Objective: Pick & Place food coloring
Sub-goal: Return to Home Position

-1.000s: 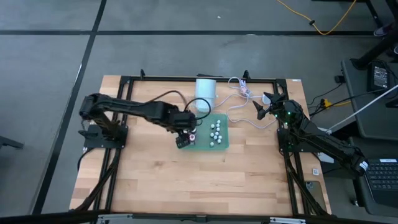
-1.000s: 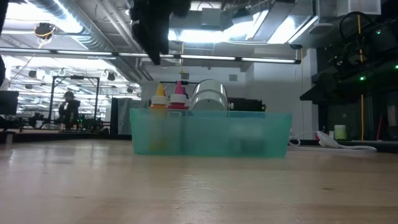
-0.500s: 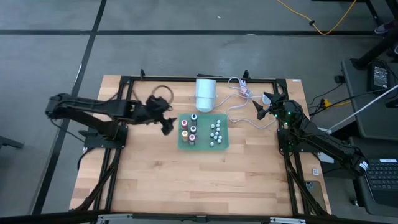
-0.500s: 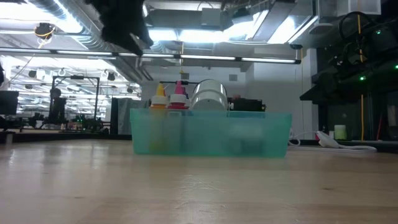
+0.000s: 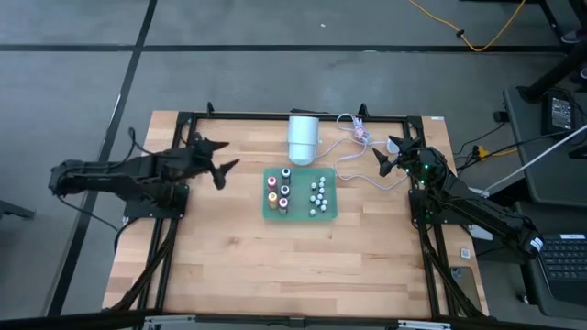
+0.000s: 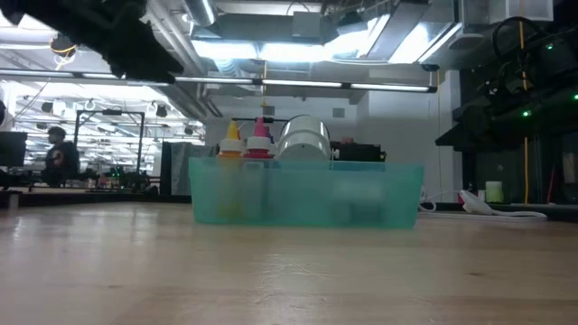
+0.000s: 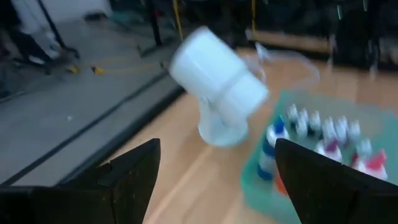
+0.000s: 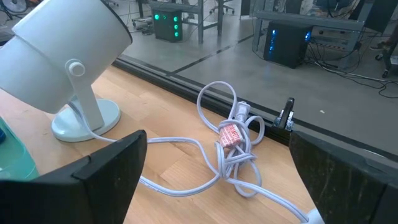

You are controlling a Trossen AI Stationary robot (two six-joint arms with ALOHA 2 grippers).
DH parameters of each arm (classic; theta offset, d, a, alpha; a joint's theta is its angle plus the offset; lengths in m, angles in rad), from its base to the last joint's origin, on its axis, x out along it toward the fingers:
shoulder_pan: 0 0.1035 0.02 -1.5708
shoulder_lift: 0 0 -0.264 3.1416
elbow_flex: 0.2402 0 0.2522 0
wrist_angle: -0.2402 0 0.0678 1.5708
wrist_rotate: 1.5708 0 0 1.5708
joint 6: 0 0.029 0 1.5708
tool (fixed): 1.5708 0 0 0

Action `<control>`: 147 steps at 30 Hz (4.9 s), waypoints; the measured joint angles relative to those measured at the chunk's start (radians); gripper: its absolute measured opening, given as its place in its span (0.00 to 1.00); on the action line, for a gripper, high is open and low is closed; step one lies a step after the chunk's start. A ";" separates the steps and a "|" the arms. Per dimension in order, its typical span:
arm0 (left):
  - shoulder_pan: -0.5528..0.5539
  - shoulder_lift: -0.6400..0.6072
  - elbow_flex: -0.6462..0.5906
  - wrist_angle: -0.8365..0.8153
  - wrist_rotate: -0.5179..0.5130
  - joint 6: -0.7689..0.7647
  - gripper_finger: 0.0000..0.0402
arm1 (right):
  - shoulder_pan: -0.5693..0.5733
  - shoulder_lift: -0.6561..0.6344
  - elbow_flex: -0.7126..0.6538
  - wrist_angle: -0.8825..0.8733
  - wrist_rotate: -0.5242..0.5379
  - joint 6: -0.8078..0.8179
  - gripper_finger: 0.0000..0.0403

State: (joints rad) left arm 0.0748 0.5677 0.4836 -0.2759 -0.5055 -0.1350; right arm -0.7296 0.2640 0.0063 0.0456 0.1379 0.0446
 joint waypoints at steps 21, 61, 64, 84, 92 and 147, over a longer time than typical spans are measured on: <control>0.275 -0.360 -0.400 0.275 0.316 0.096 0.78 | 0.000 0.000 0.000 0.000 0.000 0.000 0.98; 0.363 -0.567 -0.475 0.326 0.261 0.227 0.77 | 0.000 0.000 0.000 0.000 0.000 0.000 0.98; 0.368 -0.565 -0.475 0.327 0.249 0.227 0.77 | 0.000 0.000 0.000 0.000 0.000 0.000 0.98; 0.367 -0.565 -0.475 0.327 0.249 0.122 0.78 | 0.000 0.000 0.000 0.000 0.000 0.000 0.98; 0.367 -0.565 -0.475 0.327 0.249 0.122 0.78 | 0.000 0.000 0.000 0.000 0.000 0.000 0.98; 0.367 -0.564 -0.475 0.327 0.249 0.122 0.77 | 0.000 0.000 0.000 0.000 0.000 0.000 0.98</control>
State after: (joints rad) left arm 0.4423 0.0032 0.0086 0.0513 -0.2569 -0.0132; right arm -0.7296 0.2642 0.0065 0.0454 0.1381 0.0448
